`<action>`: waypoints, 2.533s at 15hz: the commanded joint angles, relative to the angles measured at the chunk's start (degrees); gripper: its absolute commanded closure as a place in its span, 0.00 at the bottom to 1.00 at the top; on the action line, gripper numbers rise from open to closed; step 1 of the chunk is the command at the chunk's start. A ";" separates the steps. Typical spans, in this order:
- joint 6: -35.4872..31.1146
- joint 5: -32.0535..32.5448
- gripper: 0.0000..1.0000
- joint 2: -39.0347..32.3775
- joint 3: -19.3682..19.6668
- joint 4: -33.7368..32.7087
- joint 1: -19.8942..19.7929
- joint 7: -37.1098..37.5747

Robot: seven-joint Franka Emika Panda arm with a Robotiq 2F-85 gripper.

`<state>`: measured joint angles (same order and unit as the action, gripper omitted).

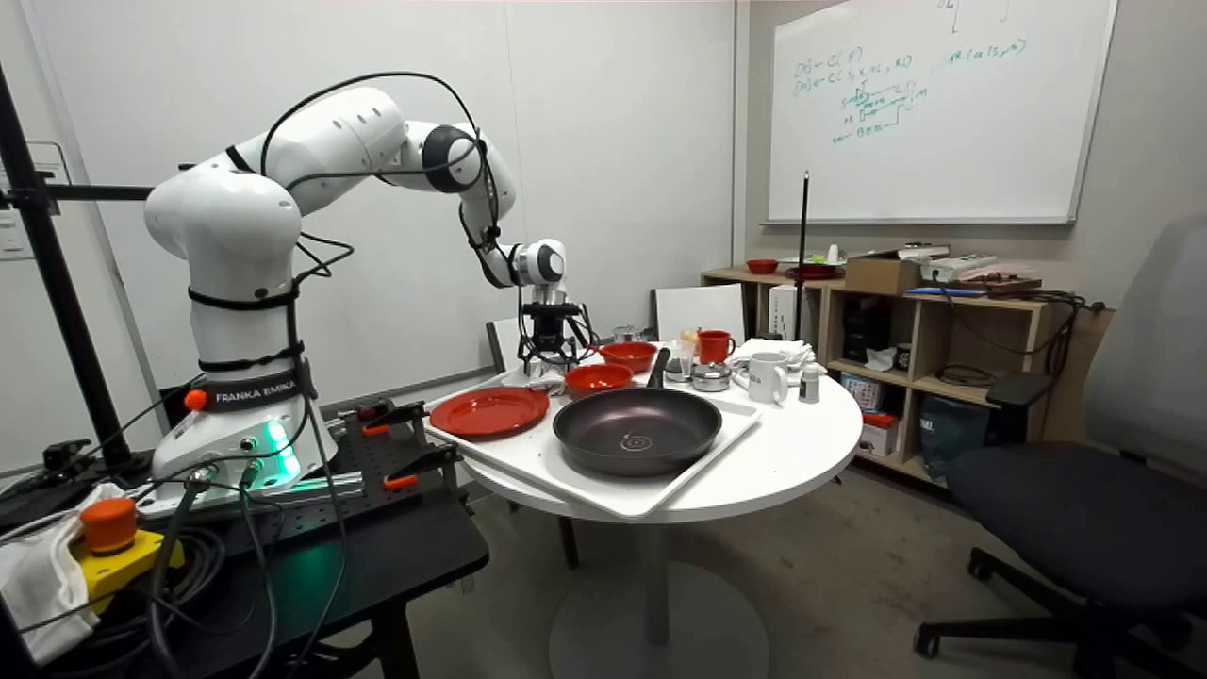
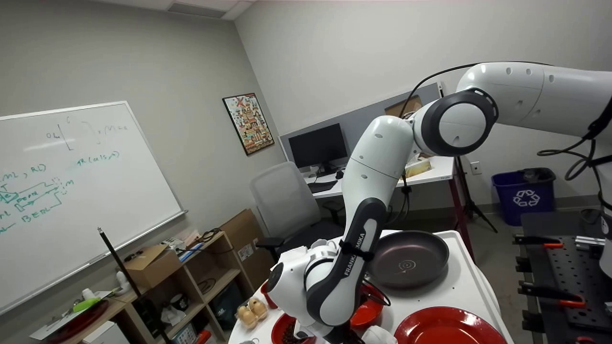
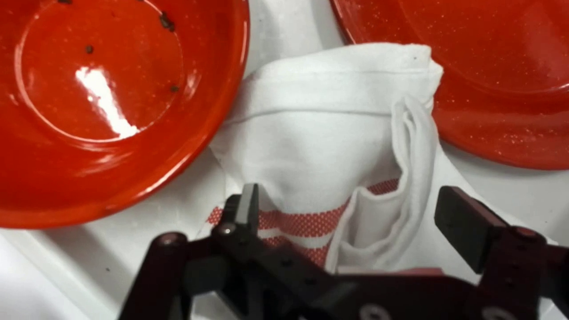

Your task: Pick up the white towel on the left and use it to wipe the black pan, set the towel back on the table

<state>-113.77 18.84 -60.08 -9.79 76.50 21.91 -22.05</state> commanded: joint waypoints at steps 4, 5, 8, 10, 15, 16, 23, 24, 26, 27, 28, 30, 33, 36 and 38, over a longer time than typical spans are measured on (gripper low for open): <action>-1.99 0.54 0.00 -1.16 -0.44 -0.84 -0.99 -2.17; -2.31 0.68 0.00 -1.12 -0.31 -0.71 -0.96 -2.06; -2.66 0.40 0.25 -1.32 -0.24 -0.77 -1.08 -1.66; -2.68 0.39 0.33 -1.44 -0.26 -0.69 -1.09 -1.71; -3.19 0.15 0.73 -1.25 -0.47 -0.23 -1.36 -1.82; -3.33 0.10 0.79 -1.20 -0.50 -0.17 -1.44 -1.84; -4.15 -0.73 0.96 0.51 -1.39 1.54 -1.89 -1.30; -5.32 -0.84 0.96 2.09 -1.62 3.14 -1.81 -0.35; -7.67 -1.32 0.96 6.02 -2.52 6.91 -1.92 0.97; -8.76 -1.44 0.96 7.21 -2.77 8.04 -1.88 1.62; -10.60 -1.59 0.96 10.09 -2.91 10.55 -1.73 3.62; -12.50 -1.91 0.96 14.25 -3.03 13.54 -1.65 6.81; -12.57 -3.57 0.96 20.66 -2.89 17.16 -2.19 11.74; -12.22 -6.41 0.96 27.13 -2.04 21.33 -4.02 16.49; -11.88 -8.80 0.96 30.96 -1.34 24.24 -5.84 18.82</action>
<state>-124.82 13.50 -36.45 -12.06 93.44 18.44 -6.84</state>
